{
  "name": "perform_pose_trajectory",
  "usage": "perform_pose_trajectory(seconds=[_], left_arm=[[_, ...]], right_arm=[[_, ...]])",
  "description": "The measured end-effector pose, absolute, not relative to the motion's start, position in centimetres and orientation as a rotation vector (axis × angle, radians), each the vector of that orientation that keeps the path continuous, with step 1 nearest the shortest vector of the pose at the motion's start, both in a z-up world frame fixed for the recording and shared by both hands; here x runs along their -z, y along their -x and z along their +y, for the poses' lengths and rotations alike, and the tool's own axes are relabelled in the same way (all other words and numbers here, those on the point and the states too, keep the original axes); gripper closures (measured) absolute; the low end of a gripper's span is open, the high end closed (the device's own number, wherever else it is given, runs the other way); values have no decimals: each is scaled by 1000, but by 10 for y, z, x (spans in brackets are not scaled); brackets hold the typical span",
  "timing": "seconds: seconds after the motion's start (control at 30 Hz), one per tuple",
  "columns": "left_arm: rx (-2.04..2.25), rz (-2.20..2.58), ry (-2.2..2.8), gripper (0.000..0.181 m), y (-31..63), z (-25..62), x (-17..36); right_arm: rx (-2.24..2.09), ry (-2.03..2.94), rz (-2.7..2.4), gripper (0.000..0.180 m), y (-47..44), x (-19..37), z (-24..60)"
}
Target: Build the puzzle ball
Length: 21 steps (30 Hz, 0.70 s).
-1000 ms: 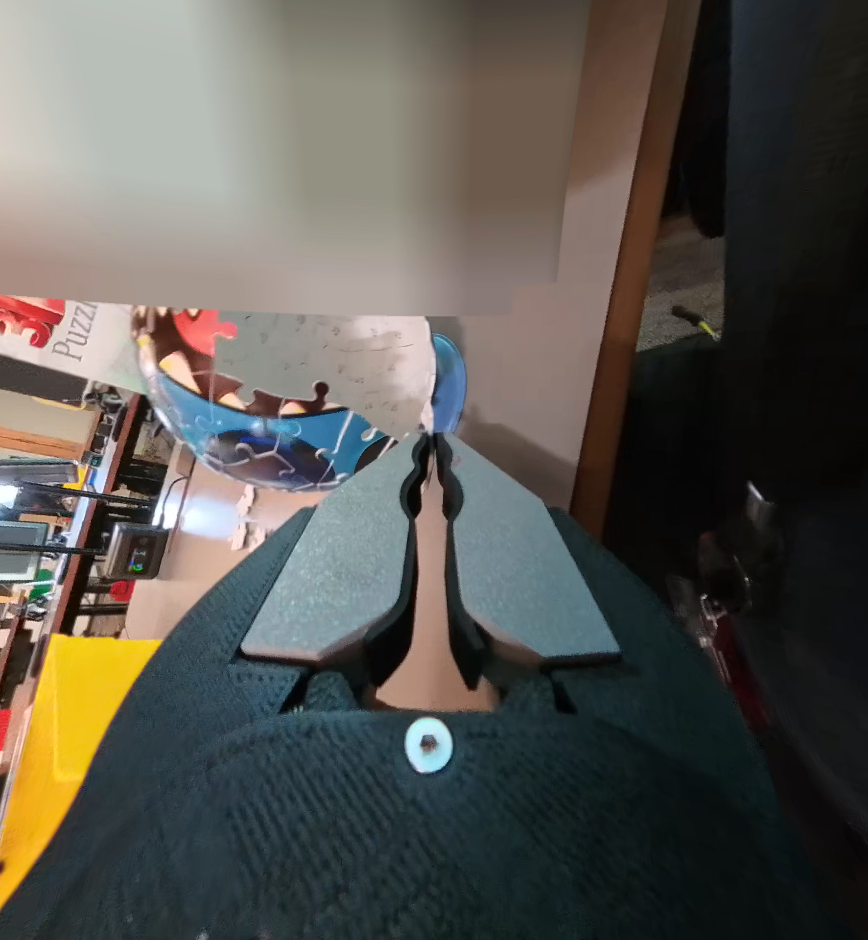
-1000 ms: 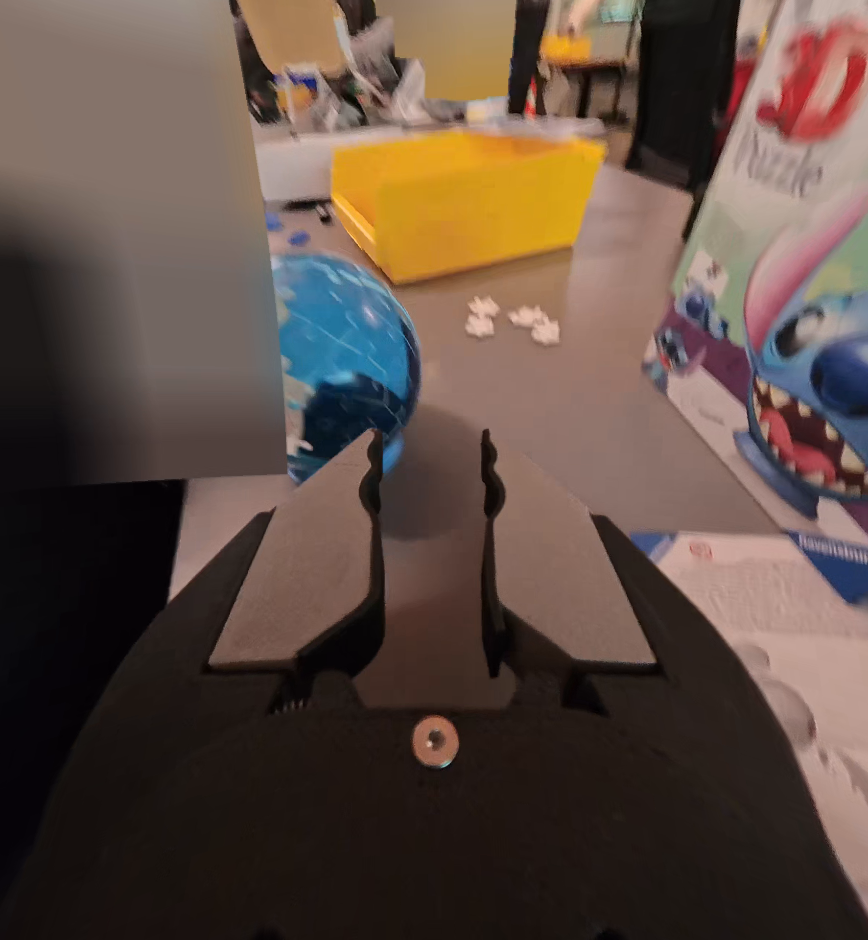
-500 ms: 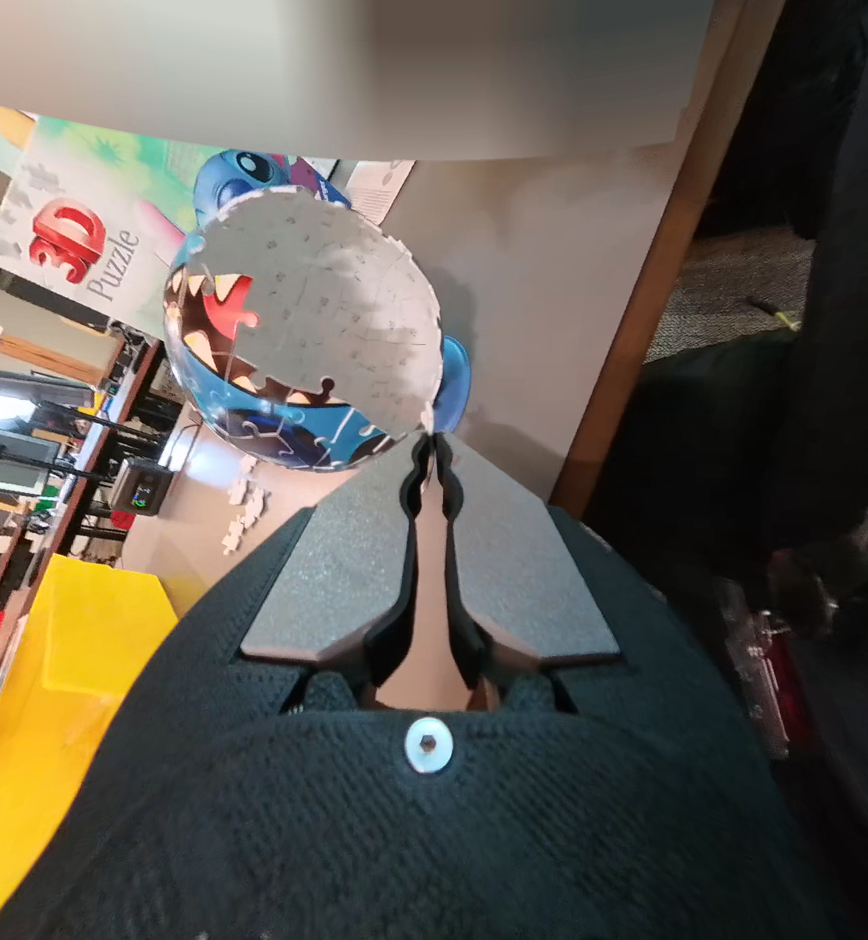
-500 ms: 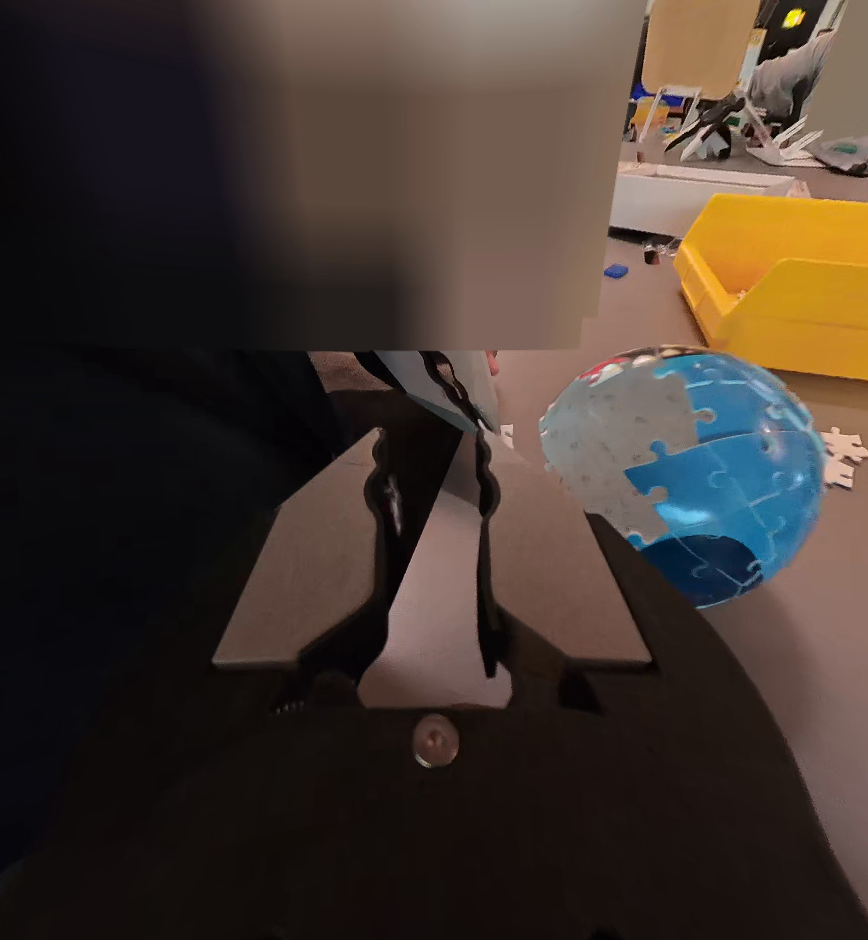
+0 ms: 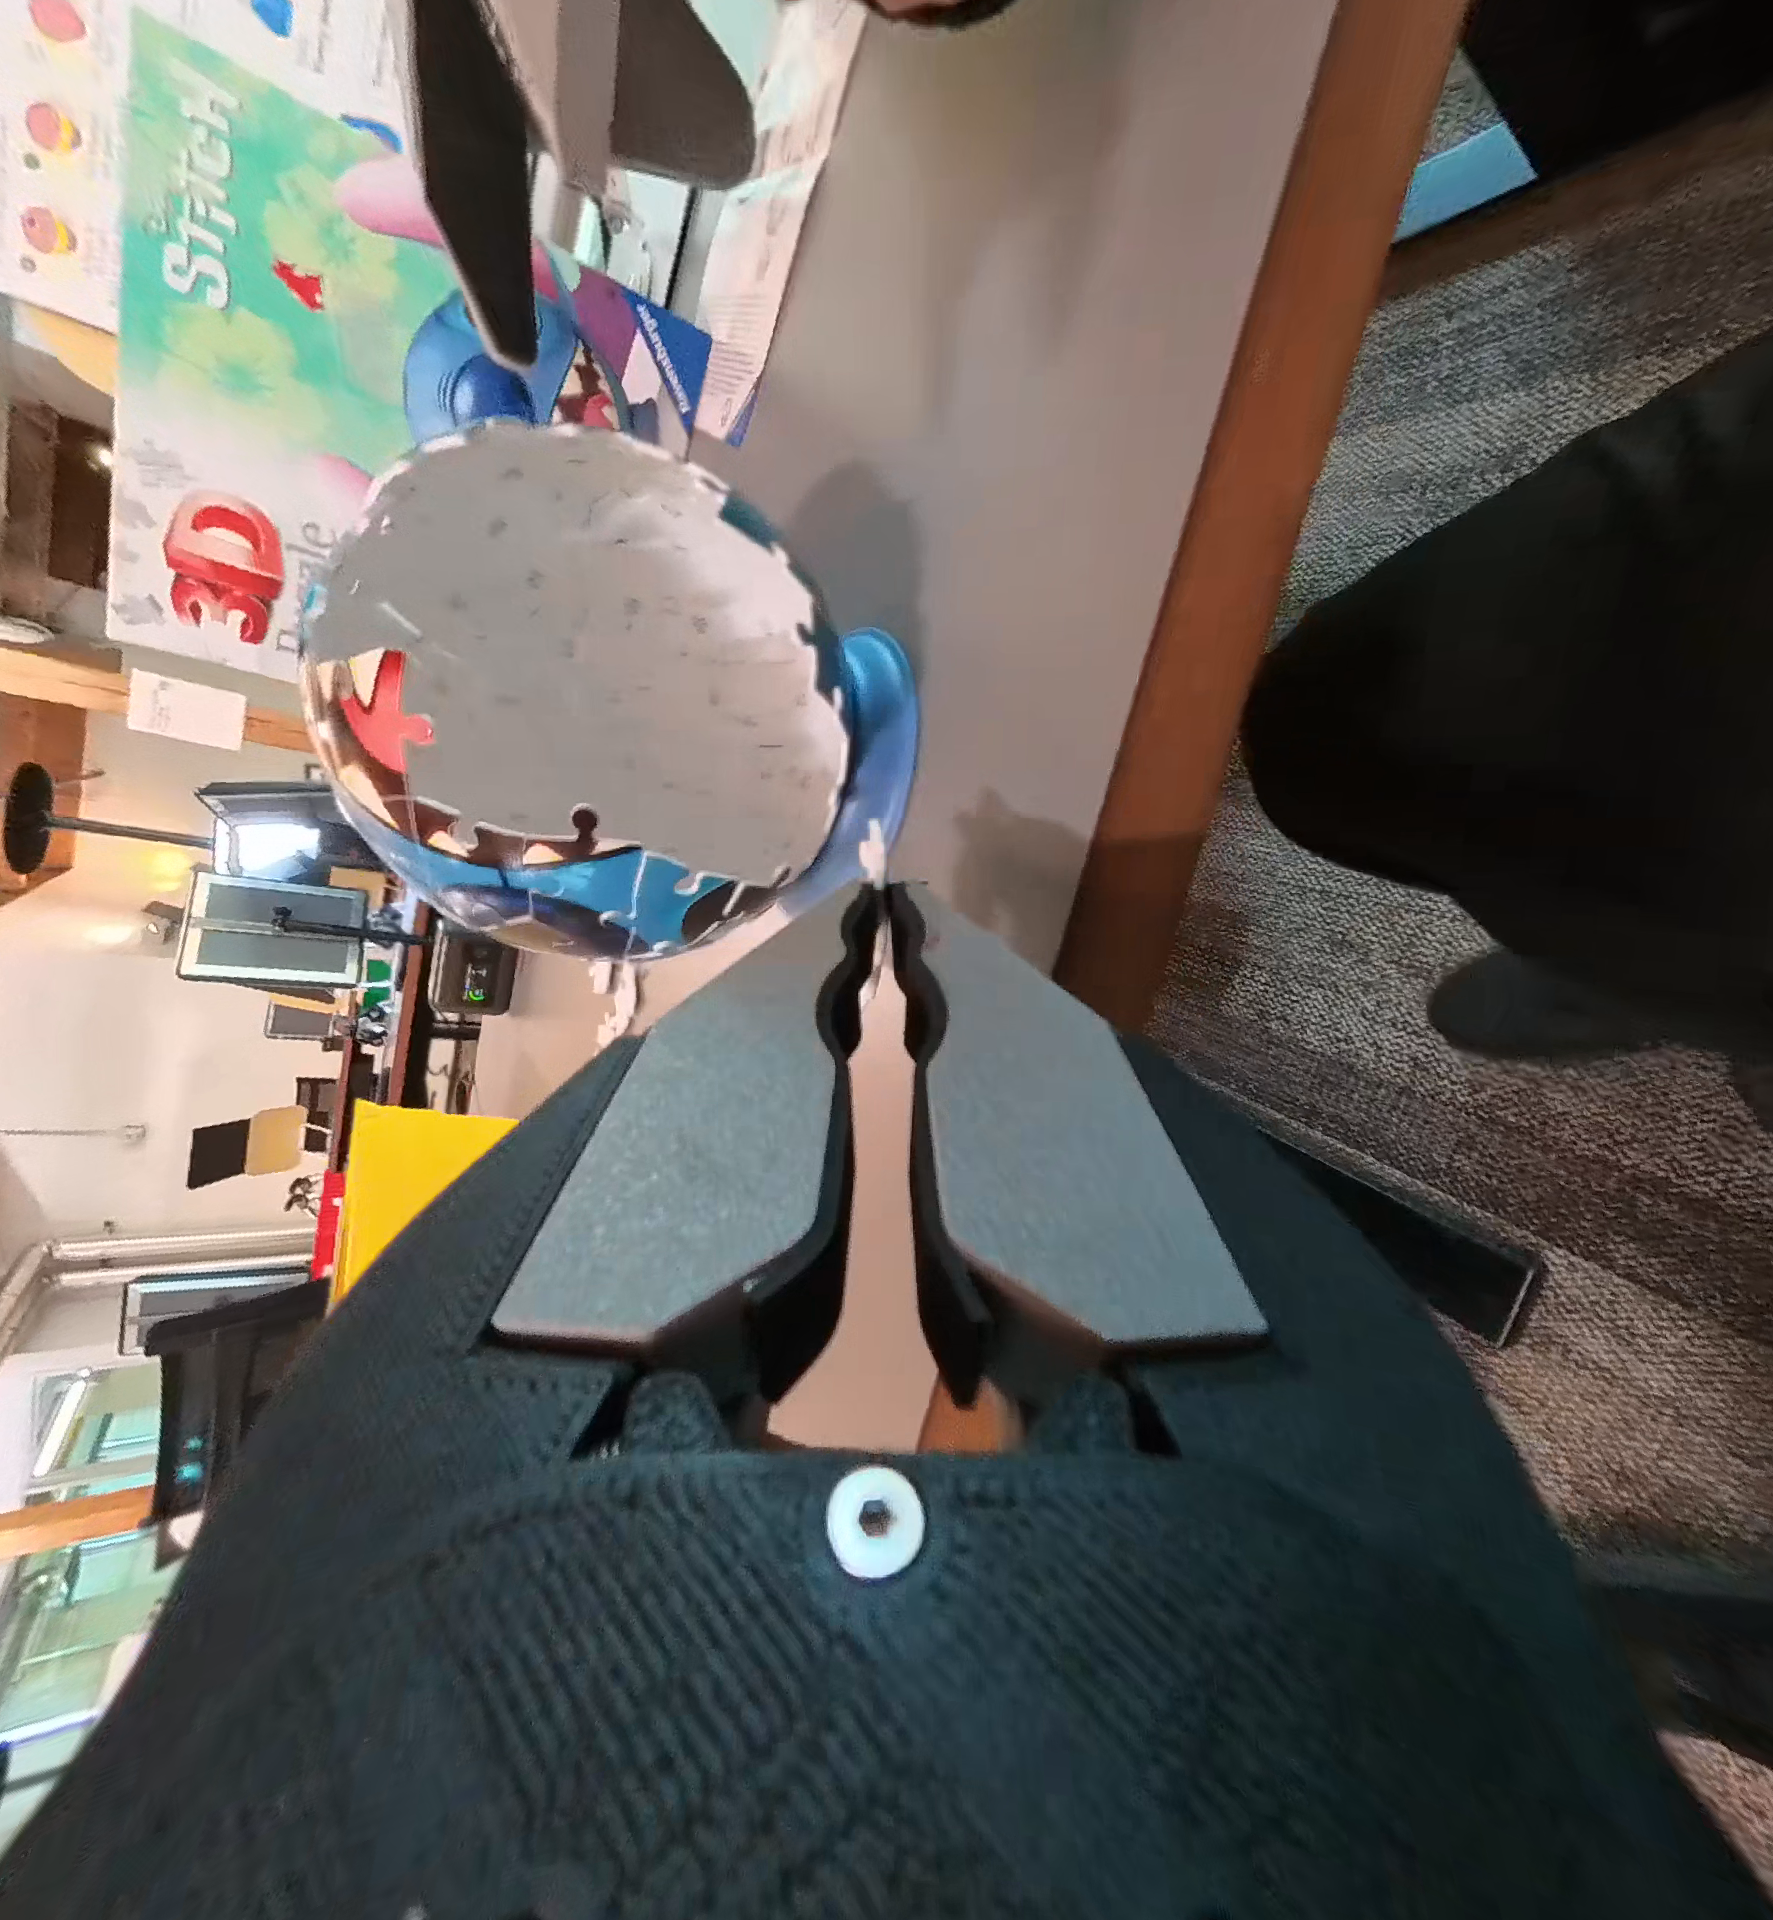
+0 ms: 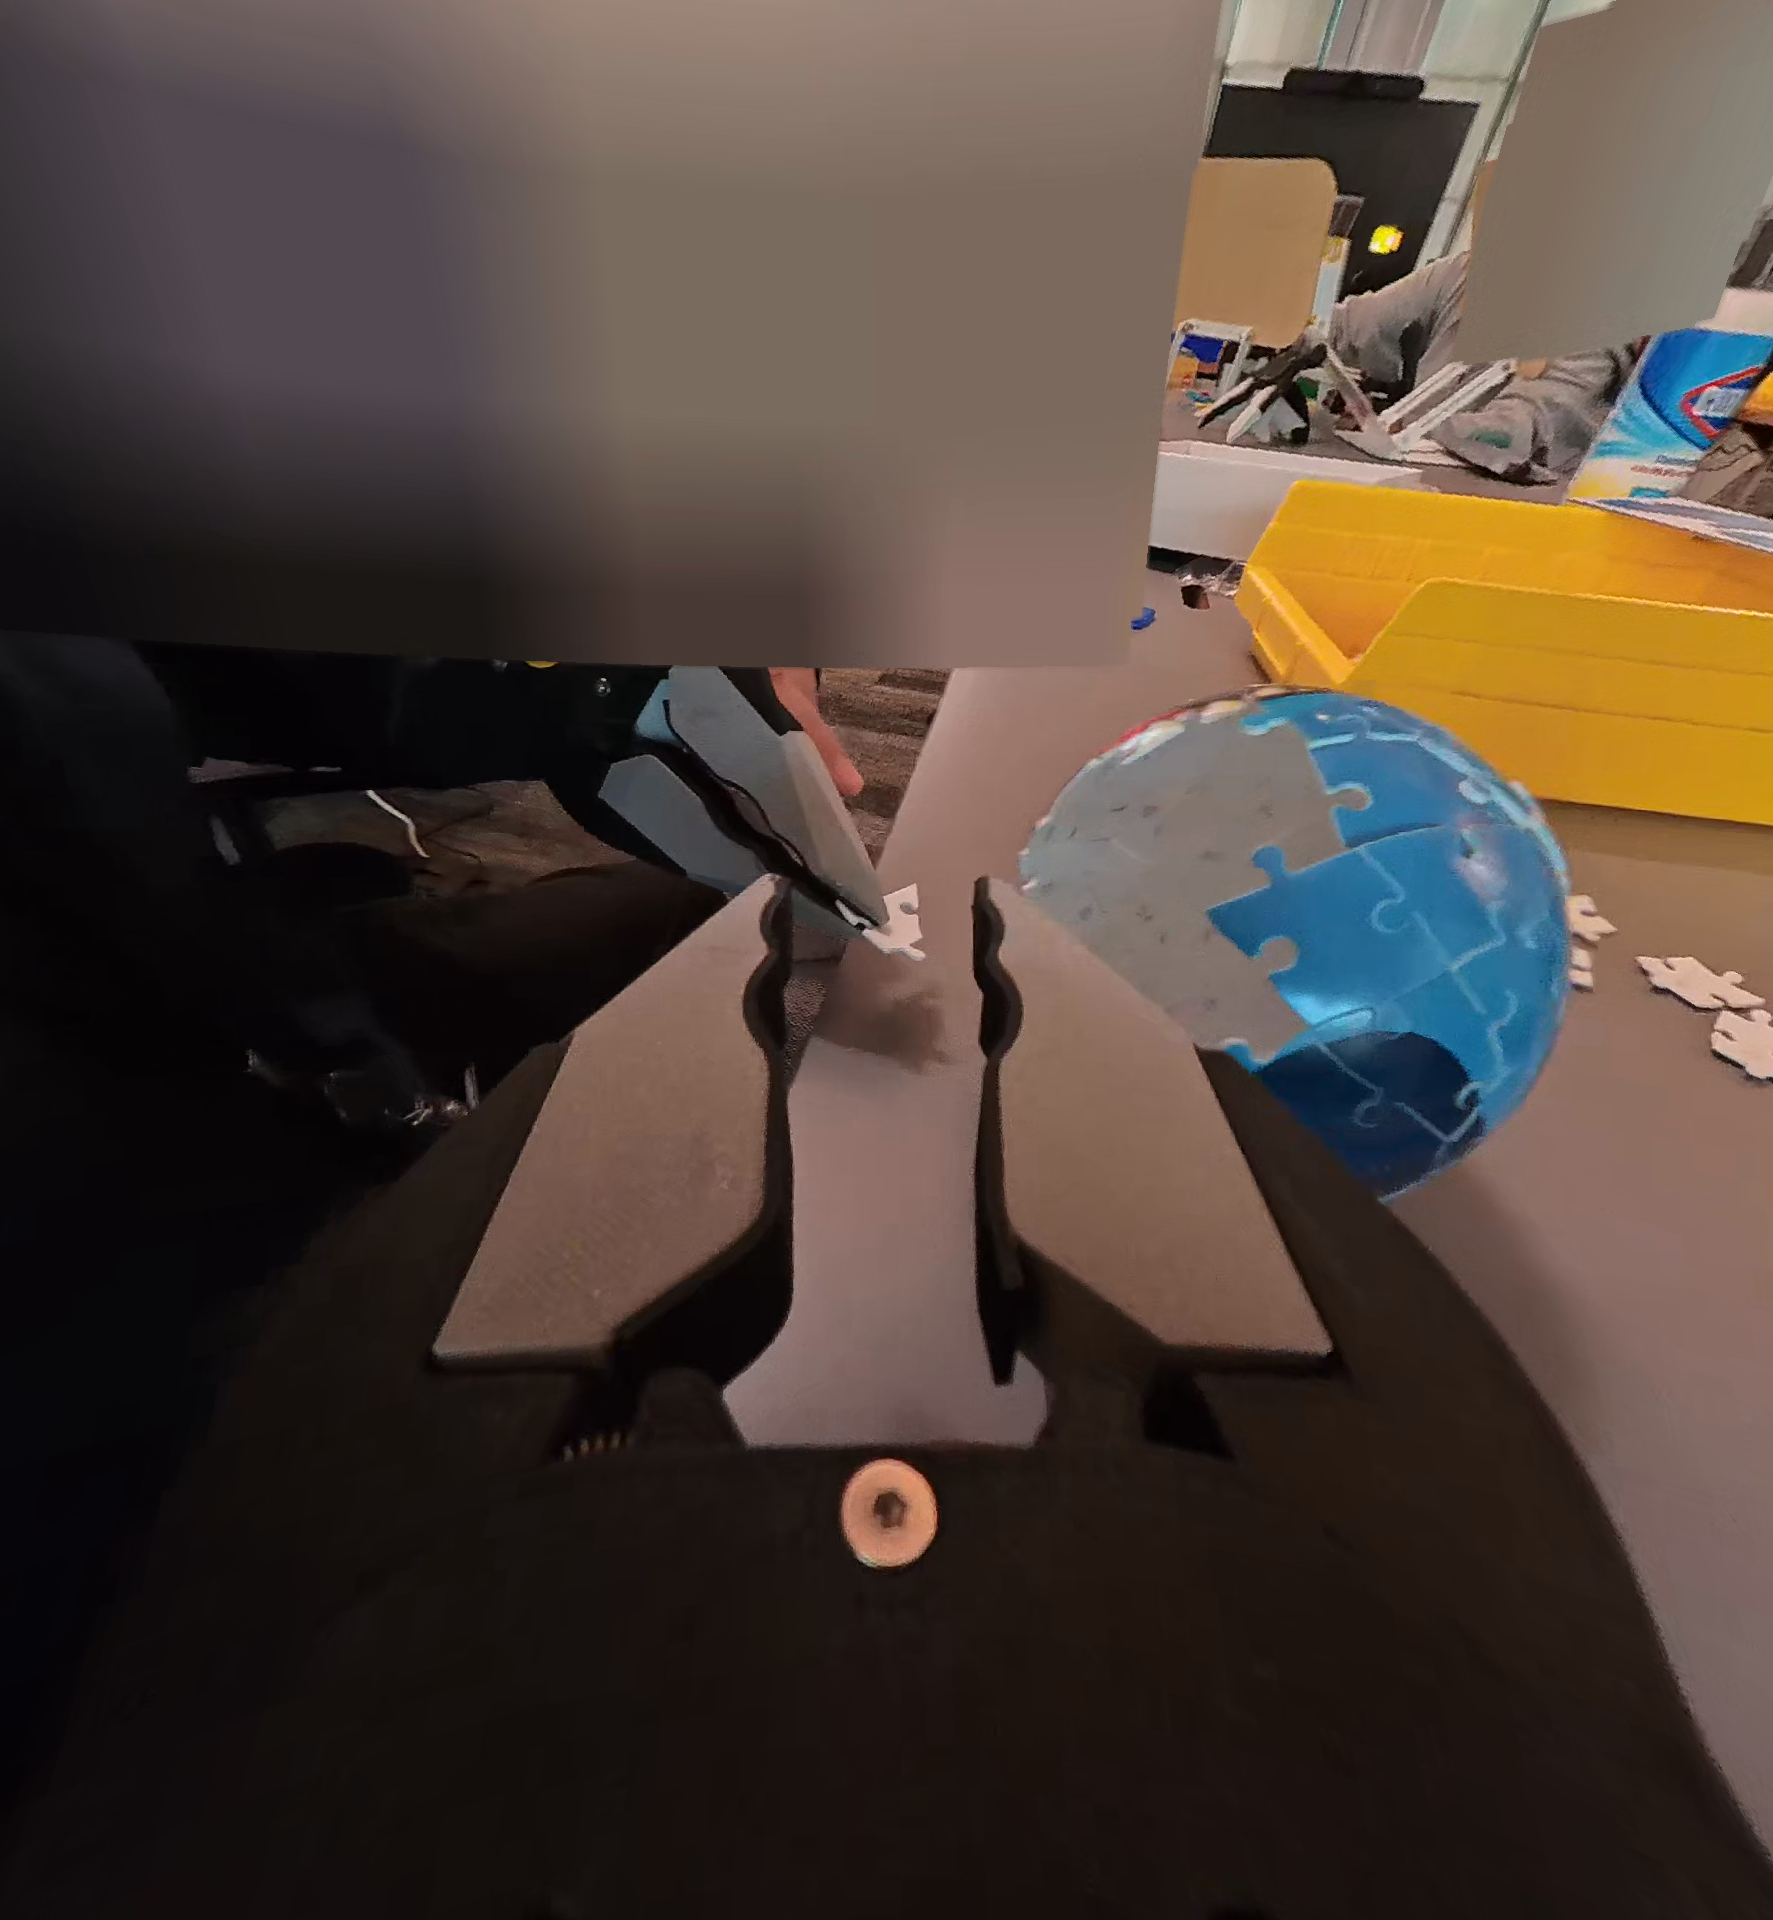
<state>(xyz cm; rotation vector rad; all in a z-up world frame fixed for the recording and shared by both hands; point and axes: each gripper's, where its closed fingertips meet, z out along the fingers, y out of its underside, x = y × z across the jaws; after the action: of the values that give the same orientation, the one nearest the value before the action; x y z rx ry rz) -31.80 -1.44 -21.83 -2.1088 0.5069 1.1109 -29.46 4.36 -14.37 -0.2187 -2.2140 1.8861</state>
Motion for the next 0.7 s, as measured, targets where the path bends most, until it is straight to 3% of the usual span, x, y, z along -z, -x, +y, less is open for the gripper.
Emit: perform_pose_trajectory(seconds=[0.7], left_arm=[[-1257, 679, 2204, 180, 324, 4, 224]], right_arm=[[-2188, 420, -2303, 147, 282, 153, 57]])
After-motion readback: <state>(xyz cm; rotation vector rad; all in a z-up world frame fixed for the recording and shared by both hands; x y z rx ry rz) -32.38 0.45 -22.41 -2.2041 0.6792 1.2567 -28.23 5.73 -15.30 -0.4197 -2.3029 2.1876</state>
